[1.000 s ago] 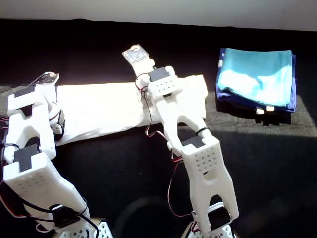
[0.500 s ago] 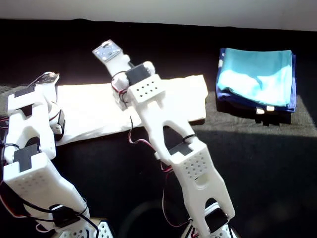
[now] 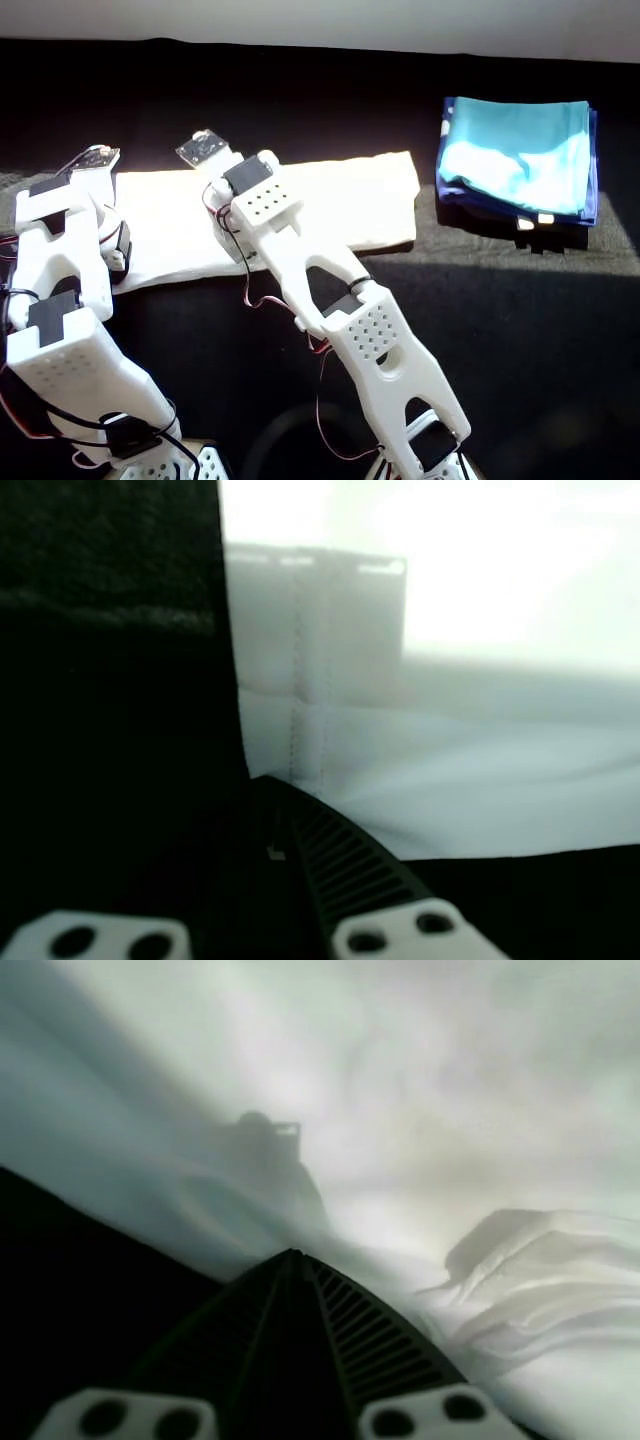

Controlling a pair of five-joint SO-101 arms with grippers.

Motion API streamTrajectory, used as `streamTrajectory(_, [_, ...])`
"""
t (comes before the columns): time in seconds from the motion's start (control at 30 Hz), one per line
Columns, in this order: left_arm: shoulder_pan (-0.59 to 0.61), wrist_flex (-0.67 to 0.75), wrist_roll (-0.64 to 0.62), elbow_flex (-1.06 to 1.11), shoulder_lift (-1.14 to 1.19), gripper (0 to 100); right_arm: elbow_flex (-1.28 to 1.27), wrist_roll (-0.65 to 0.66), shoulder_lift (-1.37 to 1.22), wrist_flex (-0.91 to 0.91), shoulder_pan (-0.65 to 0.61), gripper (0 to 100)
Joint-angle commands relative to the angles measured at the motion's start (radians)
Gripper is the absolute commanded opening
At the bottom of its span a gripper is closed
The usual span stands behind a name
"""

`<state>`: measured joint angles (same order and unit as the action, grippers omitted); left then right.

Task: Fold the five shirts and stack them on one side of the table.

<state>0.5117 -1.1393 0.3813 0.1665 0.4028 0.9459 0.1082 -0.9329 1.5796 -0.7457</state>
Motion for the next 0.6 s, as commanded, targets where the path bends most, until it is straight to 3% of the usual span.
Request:
streamTrajectory(0.0, [-0.004, 0.032, -0.005, 0.004, 0.005, 1, 0.018, -0.011, 0.008, 0.044, -0.010, 0.5])
streamTrajectory(0.17, [-0.004, 0.032, -0.005, 0.004, 0.005, 1, 0.035, -0.009, 0.019, 0.039, -0.008, 0.5])
streamTrajectory(0.4, [-0.010, 0.026, -0.005, -0.018, -0.012, 1, 0.344, -0.009, 0.104, 0.107, 0.042, 0.9])
streamTrajectory(0.57, [-0.012, -0.135, -0.006, -0.150, -0.073, 1, 0.455, 0.025, 0.131, 0.185, 0.117, 1.0])
